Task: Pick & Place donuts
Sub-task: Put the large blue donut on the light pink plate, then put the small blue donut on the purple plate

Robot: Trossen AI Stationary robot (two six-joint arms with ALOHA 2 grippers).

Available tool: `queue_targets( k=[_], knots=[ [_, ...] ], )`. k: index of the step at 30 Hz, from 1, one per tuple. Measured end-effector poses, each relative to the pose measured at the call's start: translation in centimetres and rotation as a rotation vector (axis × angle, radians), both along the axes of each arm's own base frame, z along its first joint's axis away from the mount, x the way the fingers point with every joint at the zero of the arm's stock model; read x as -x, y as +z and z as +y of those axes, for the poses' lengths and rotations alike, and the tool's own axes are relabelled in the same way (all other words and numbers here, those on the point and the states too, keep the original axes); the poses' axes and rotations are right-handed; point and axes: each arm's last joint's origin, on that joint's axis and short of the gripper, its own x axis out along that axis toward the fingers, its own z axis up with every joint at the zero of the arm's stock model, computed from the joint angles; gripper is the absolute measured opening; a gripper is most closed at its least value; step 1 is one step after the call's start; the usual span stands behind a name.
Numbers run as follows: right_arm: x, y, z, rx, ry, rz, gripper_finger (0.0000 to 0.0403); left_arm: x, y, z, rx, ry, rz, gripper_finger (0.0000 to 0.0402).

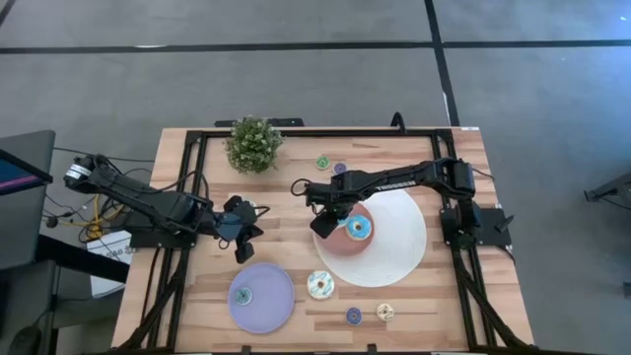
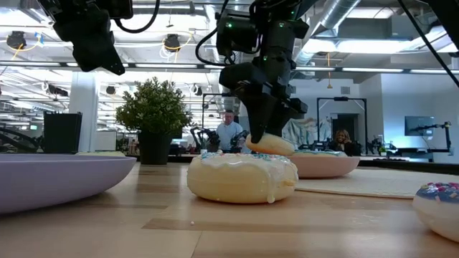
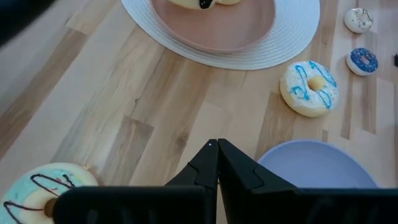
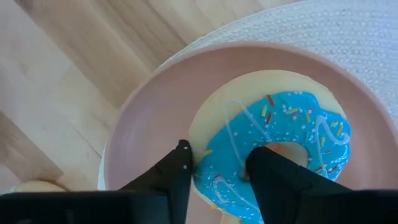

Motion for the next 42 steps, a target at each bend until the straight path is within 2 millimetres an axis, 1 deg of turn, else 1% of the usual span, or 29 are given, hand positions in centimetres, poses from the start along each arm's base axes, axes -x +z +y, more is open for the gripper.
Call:
queue_targets(
  k=[6,9,12,16,19,21,24,25,29,32,34,36,39,40,42],
  knots=[
    [0.0,0.0,0.0,-0.006,-0.010,0.001,0.0212,0.0,0.0,0.0,0.001,-0.001,0.000,0.0000],
    [0.1,0.0,0.0,-0.016,-0.022,0.008,0.0236,0.0,0.0,0.0,0.001,-0.001,0.000,0.0000],
    [0.1,0.0,0.0,-0.016,-0.023,0.009,0.0248,0.0,0.0,0.0,0.001,-0.001,0.001,0.0000],
    [0.1,0.4,0.0,-0.015,-0.022,0.000,0.0249,0.0,0.0,0.0,0.001,-0.002,0.001,0.0000],
    [0.2,1.7,0.0,-0.005,0.009,-0.008,0.0249,0.0,0.0,0.0,0.001,-0.002,0.001,0.0000],
    [-0.1,2.8,-0.1,0.008,0.027,-0.053,0.0249,0.0,0.0,0.0,0.001,-0.002,0.002,0.0000],
    [0.4,4.4,-0.6,0.022,0.041,-0.085,0.0249,0.0,0.0,0.0,0.001,-0.002,0.002,0.0000],
    [0.3,5.1,-1.0,0.028,0.038,-0.125,0.0249,0.0,0.0,0.0,0.001,-0.003,0.005,0.0000],
    [1.6,6.9,-2.9,0.071,0.008,-0.146,0.0249,0.1,-0.1,0.0,-0.004,-0.006,0.010,0.0000],
    [2.8,7.7,-5.0,0.097,-0.038,-0.150,0.0249,0.1,-0.1,0.0,-0.005,-0.007,0.010,0.0000],
    [3.3,8.1,-6.9,0.109,-0.068,-0.158,0.0249,0.1,-0.1,0.0,-0.009,-0.006,0.013,0.0000],
    [3.9,8.1,-8.7,0.120,-0.091,-0.148,0.0249,0.1,-0.1,0.0,-0.010,-0.004,0.014,0.0000],
    [4.6,7.5,-11.5,0.111,-0.133,-0.131,0.0249,0.1,-0.1,0.2,-0.016,0.008,0.014,0.0000],
    [4.8,7.1,-12.4,0.106,-0.149,-0.115,0.0249,0.0,-0.1,0.3,-0.015,0.014,0.015,0.0000],
    [4.6,6.0,-14.1,0.109,-0.188,-0.118,0.0249,-0.1,-0.1,0.6,-0.015,0.029,0.014,0.0000]
  ],
)
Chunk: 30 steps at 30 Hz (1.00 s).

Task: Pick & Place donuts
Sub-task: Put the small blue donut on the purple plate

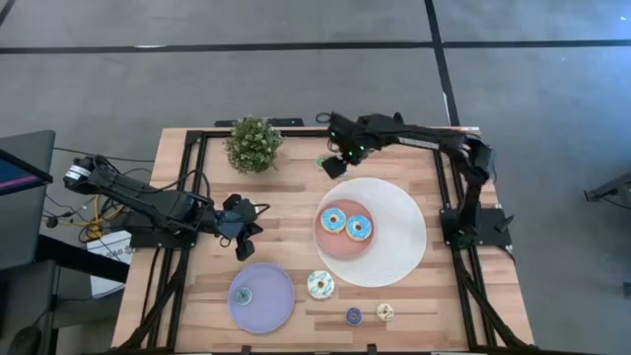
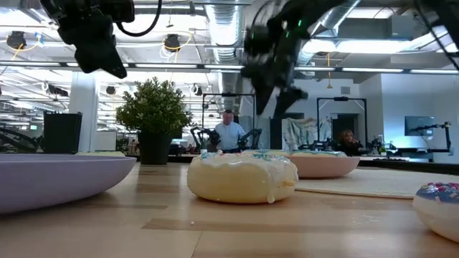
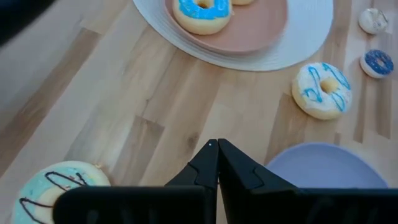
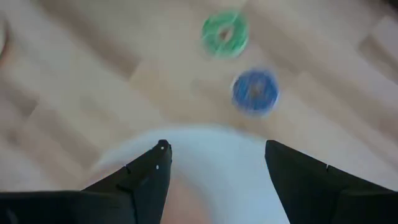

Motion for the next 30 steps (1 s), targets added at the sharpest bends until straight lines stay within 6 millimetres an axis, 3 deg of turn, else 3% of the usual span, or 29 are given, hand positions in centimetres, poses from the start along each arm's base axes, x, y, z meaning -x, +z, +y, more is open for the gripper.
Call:
queue_targets(
  k=[5,10,30],
  knots=[
    [-0.2,-3.9,-2.5,-0.040,-0.026,0.095,0.0250,-0.2,0.0,0.9,0.002,0.043,-0.004,0.0000],
    [-1.1,-6.9,-2.5,-0.065,0.009,0.155,0.0251,-0.4,0.0,1.6,0.008,0.078,-0.005,0.0000],
    [-2.2,-6.9,-3.4,0.064,0.070,0.101,0.0251,-0.6,0.0,3.8,0.005,0.152,0.013,0.0000]
  ],
)
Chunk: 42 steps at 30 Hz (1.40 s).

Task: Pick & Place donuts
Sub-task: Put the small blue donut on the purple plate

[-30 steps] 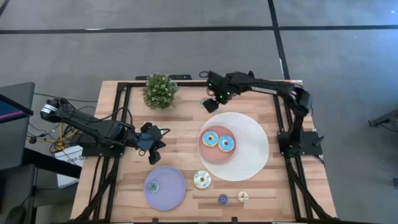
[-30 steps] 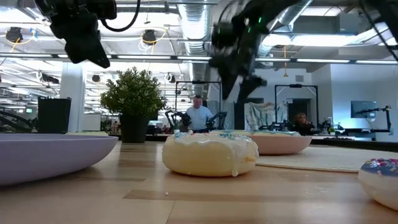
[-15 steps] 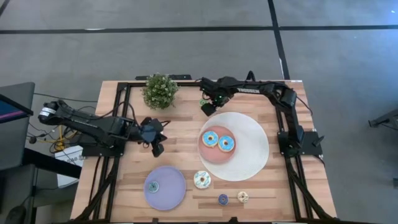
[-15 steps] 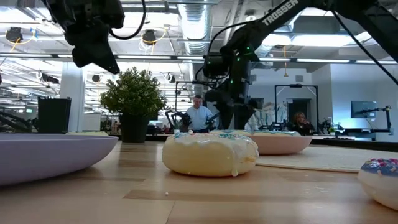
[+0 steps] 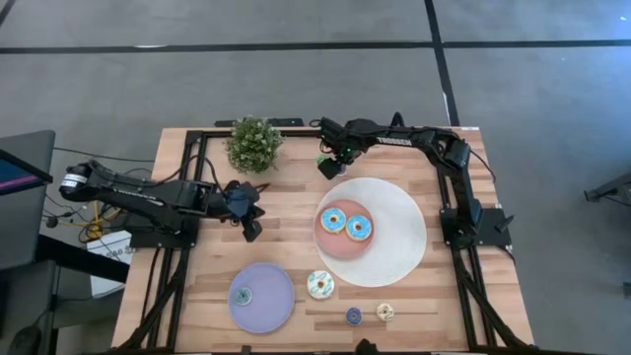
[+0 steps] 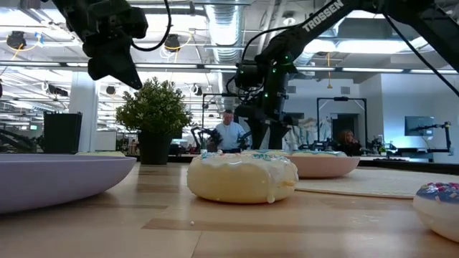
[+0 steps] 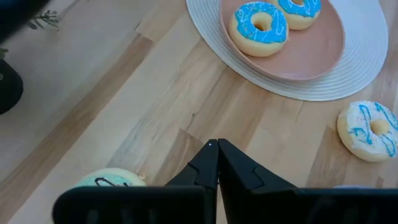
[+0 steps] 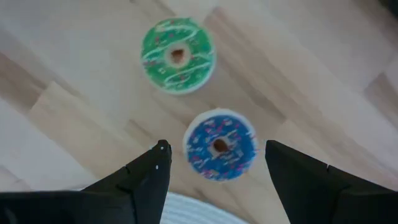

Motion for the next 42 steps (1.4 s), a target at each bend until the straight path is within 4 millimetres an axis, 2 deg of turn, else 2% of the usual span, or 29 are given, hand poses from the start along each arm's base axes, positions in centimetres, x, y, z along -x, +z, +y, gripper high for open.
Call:
queue_targets(
  k=[14,18,29,35,42],
  knots=[
    [-0.1,0.0,0.6,0.001,0.019,0.018,0.0257,0.0,0.0,0.0,0.010,0.012,-0.004,0.0000],
    [-0.1,0.0,0.6,0.000,0.021,0.022,0.0279,0.0,0.0,0.0,0.008,0.014,-0.008,0.0000],
    [-0.4,0.0,0.9,0.048,0.006,0.021,0.0374,0.0,0.0,0.0,0.014,0.018,-0.009,0.0000],
    [-0.4,-0.4,1.5,0.024,-0.026,0.035,0.0381,0.0,0.0,0.0,0.014,0.017,-0.008,0.0000],
    [1.3,-1.7,0.2,-0.106,-0.139,0.036,0.0380,0.0,0.0,-0.1,0.025,-0.003,-0.005,0.0000]
  ],
)
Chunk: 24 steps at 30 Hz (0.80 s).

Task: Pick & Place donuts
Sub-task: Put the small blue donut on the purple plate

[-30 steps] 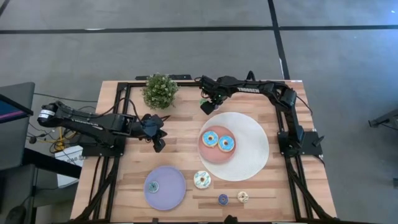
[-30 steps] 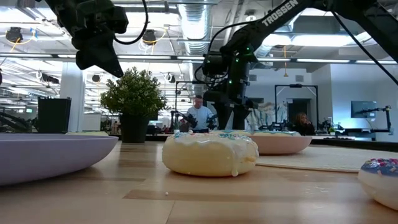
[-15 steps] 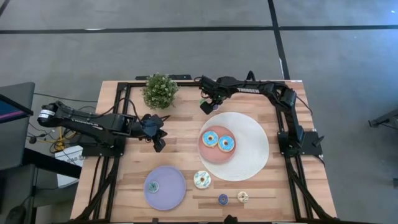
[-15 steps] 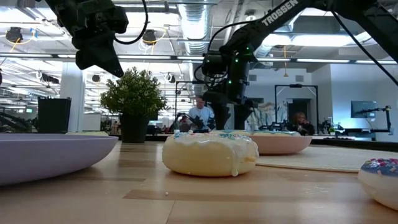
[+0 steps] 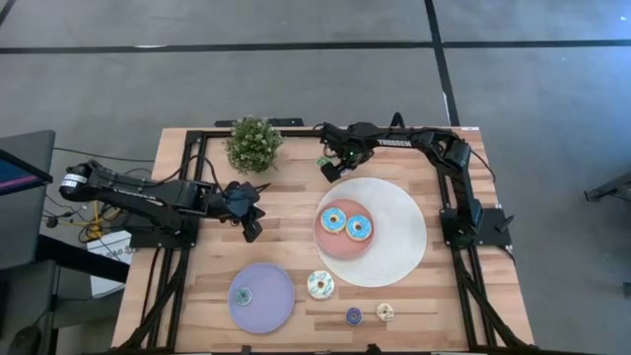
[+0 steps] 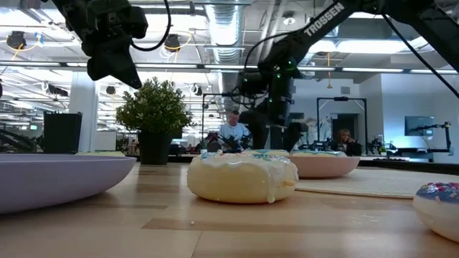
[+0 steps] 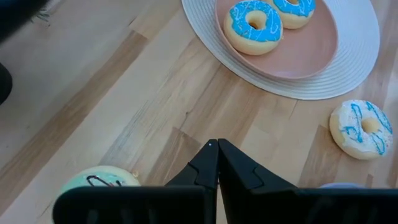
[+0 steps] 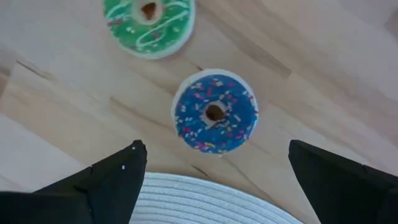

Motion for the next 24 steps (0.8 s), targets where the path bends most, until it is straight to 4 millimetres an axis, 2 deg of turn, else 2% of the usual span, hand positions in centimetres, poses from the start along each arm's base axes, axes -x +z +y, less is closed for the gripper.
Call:
queue_targets(
  k=[5,14,19,24],
  knots=[
    [0.6,-1.4,-0.1,-0.003,-0.006,-0.009,0.0380,0.0,0.0,0.0,-0.001,-0.002,0.000,0.0000],
    [-0.4,-1.3,0.0,0.114,0.016,-0.043,0.0379,0.0,0.0,0.0,0.009,-0.009,0.001,0.0000],
    [-0.3,-1.7,0.0,0.105,0.018,-0.020,0.0379,0.0,0.0,-0.1,0.034,-0.016,0.002,0.0000],
    [-0.4,-2.9,0.0,0.095,0.027,0.023,0.0358,0.0,0.0,-0.1,0.040,-0.018,0.002,0.0000]
  ],
)
